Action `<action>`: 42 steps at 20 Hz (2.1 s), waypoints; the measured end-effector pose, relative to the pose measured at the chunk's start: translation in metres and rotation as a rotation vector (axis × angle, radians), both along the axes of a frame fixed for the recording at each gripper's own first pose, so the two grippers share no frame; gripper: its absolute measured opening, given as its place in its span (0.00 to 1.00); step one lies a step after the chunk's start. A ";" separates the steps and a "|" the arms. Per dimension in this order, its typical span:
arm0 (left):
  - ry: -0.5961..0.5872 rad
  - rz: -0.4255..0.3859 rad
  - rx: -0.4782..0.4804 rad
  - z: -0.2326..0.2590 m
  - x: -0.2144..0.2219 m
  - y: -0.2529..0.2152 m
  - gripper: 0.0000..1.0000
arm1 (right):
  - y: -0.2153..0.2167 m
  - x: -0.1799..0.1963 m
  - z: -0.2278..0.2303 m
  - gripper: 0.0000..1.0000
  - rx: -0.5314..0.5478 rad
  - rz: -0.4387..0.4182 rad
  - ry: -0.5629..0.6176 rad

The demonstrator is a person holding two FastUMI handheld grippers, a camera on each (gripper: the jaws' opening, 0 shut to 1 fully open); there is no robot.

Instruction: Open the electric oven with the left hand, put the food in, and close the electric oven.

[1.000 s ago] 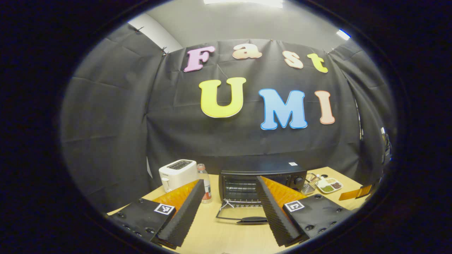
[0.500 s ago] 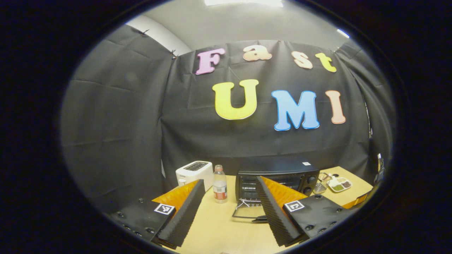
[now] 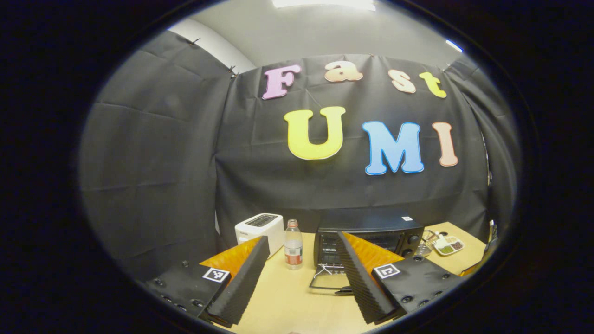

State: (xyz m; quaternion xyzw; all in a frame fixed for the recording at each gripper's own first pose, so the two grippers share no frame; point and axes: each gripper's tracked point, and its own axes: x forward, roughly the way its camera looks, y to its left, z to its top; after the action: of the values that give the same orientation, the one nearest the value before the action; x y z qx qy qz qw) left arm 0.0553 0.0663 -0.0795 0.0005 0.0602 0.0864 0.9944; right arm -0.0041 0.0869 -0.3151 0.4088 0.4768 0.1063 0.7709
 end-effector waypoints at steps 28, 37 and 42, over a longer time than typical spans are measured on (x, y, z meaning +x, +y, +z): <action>-0.012 -0.057 -0.027 -0.014 0.055 0.049 0.98 | 0.091 0.136 0.091 0.09 0.071 -0.107 -0.216; 0.005 -0.005 -0.019 -0.023 0.057 0.095 1.00 | 0.150 0.181 0.078 0.09 0.104 -0.105 -0.215; 0.021 0.027 -0.013 -0.027 0.058 0.118 1.00 | 0.167 0.208 0.068 0.09 0.126 -0.134 -0.215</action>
State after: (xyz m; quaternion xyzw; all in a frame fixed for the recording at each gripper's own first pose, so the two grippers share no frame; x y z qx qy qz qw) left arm 0.1130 0.1845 -0.1068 -0.0059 0.0714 0.0993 0.9925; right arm 0.2038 0.2536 -0.2467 0.4734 0.3556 0.1274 0.7957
